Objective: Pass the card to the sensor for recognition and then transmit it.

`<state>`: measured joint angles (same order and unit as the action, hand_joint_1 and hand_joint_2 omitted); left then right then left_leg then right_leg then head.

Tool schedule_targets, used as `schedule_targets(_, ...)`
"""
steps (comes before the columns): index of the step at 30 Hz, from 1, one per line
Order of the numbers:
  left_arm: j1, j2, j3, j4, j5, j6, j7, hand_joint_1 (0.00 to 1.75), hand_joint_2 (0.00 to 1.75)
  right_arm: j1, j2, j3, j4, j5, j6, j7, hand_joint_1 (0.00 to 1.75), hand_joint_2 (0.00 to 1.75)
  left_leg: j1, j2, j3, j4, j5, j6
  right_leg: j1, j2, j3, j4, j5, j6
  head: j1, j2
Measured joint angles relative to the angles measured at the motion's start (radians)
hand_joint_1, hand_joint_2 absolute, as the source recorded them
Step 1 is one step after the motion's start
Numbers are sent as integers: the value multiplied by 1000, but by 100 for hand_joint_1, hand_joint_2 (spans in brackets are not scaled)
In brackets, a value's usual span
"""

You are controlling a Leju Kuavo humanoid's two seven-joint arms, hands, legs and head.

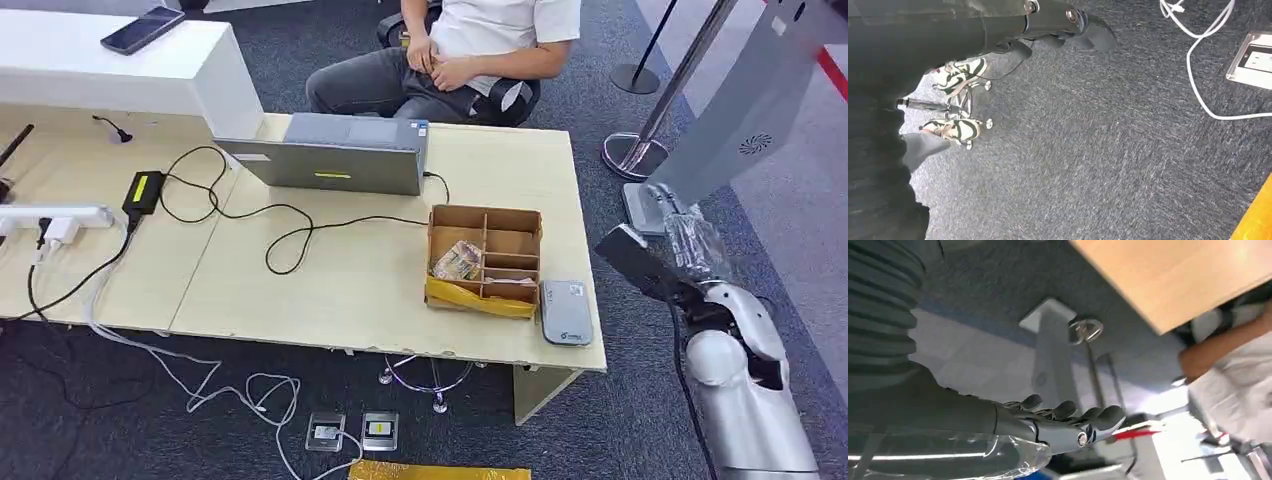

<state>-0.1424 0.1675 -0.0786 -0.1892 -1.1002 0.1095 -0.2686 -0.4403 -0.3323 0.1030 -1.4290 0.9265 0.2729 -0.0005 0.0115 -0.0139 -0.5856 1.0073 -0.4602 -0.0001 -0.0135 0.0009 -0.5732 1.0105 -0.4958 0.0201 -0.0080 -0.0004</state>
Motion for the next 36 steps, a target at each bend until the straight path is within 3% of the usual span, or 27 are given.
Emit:
schedule_targets(8, -12, 2, 0, 0, -17, -14, -8, 0, 175, 28, 10, 122, -85, -107, 135, -58, 0, 175, 0, -1, 0, 0, 0, 0, 0, 0, 0, 0, 0, 0, 0, 0)
schedule_targets(11, -15, 2, 0, 0, -19, -19, -8, 0, 175, 33, 10, 148, -106, -118, 156, -65, 0, 175, 0, -1, 0, 0, 0, 0, 0, -1, 0, 0, 0, 0, 0, 0)
schedule_targets(25, -19, 4, 5, 0, -19, -22, -8, 0, 175, 32, 8, 220, -127, -111, 161, -84, 0, 175, 0, -1, 0, 0, 0, 0, 0, -1, 0, 0, 0, 0, 0, 0)
schedule_targets(32, -19, 4, 7, 0, -19, -21, -10, 0, 175, 23, 13, 251, -113, -89, 129, -117, 0, 175, 0, -1, 0, 0, 0, 0, 0, -1, 0, 0, 0, 0, 0, 0)
schedule_targets(36, -21, 3, 7, 0, -31, -23, -10, 0, 175, 23, 24, 267, -101, -65, 104, -105, 0, 175, 0, -1, 0, 0, 0, 0, 0, -1, 0, 0, 0, 0, 0, 0)
